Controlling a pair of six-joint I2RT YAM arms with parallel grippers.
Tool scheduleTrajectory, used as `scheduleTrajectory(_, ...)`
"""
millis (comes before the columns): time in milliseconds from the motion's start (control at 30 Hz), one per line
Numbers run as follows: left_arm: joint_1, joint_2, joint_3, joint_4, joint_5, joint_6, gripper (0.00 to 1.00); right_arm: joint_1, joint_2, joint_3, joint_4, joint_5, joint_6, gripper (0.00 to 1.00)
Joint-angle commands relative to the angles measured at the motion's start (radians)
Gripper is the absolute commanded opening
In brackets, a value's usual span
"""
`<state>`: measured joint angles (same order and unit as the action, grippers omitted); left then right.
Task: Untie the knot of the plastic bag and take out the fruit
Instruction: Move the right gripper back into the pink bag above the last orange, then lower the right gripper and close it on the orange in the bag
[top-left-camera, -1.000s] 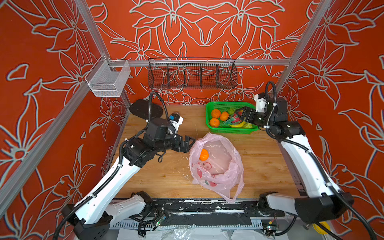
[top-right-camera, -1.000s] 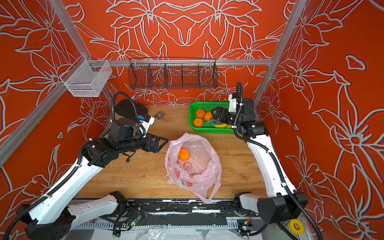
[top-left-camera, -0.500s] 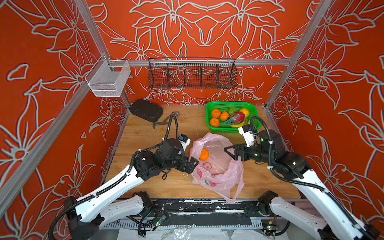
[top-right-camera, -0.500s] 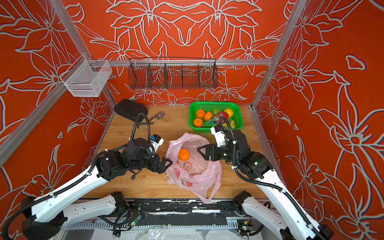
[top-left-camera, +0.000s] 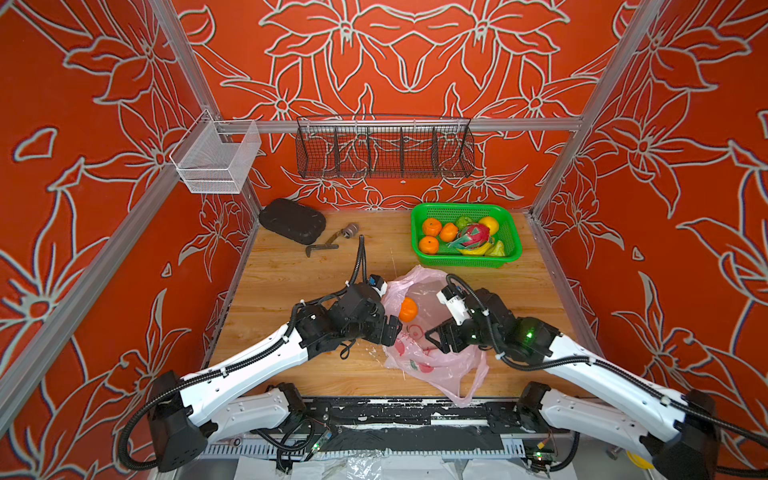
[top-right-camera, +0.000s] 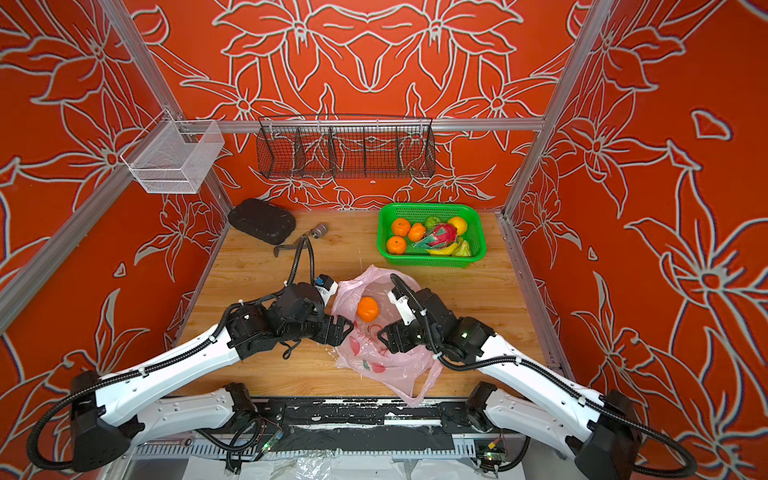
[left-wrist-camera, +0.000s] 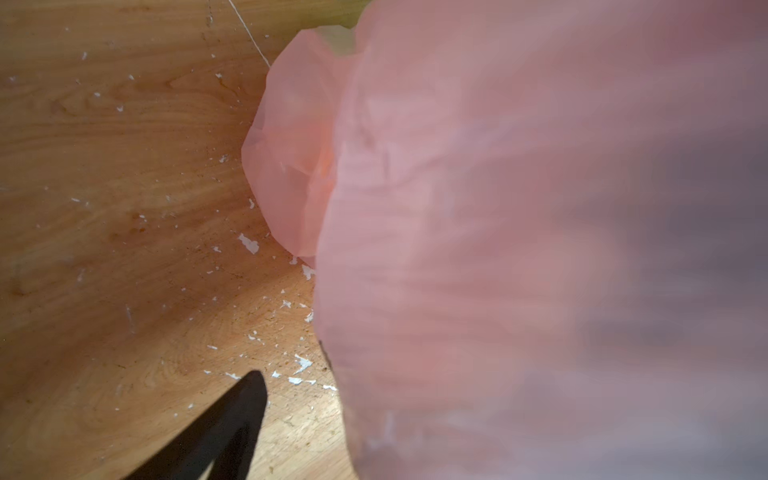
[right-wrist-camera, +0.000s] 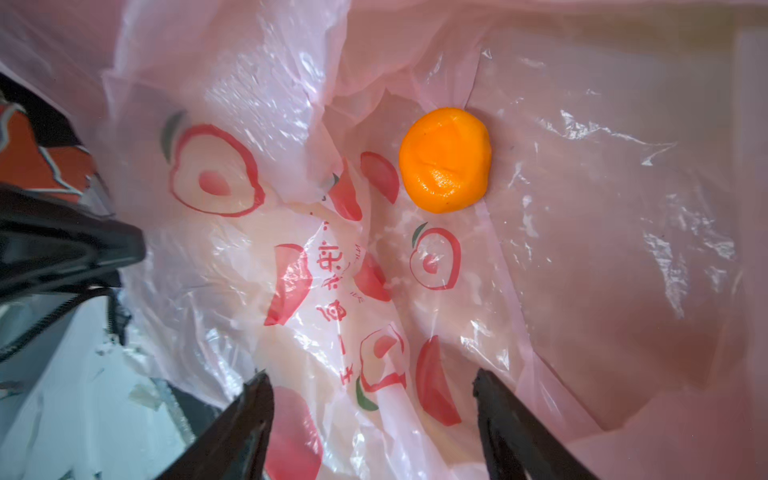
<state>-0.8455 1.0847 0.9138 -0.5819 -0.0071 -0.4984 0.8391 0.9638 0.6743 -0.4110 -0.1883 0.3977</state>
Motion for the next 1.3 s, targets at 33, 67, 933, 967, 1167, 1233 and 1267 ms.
scheduleTrajectory(33,-0.006,0.016,-0.009,-0.012,-0.030,-0.052,0.84,0.075,0.066,-0.060,0.151,0.118,-0.078,0.76)
scheduleTrajectory(67,-0.006,0.014,-0.016,-0.013,-0.034,-0.062,0.81,0.091,0.083,-0.071,0.168,0.120,-0.091,0.75)
scheduleTrajectory(933,-0.006,0.046,-0.050,-0.122,-0.044,-0.189,0.22,0.161,-0.014,-0.228,0.447,0.356,0.045,0.97)
scheduleTrajectory(967,-0.006,0.050,-0.043,-0.127,-0.042,-0.186,0.21,0.154,0.005,-0.217,0.453,0.355,0.055,0.97)
scheduleTrajectory(1167,-0.007,0.073,0.000,-0.129,-0.049,-0.161,0.19,0.115,0.191,-0.129,0.497,0.346,0.142,0.97)
scheduleTrajectory(1233,-0.007,0.080,0.012,-0.124,-0.048,-0.154,0.19,0.109,0.267,-0.095,0.517,0.345,0.162,0.97)
scheduleTrajectory(1267,-0.008,0.082,0.018,-0.125,-0.048,-0.151,0.19,0.107,0.307,-0.079,0.530,0.356,0.177,0.97)
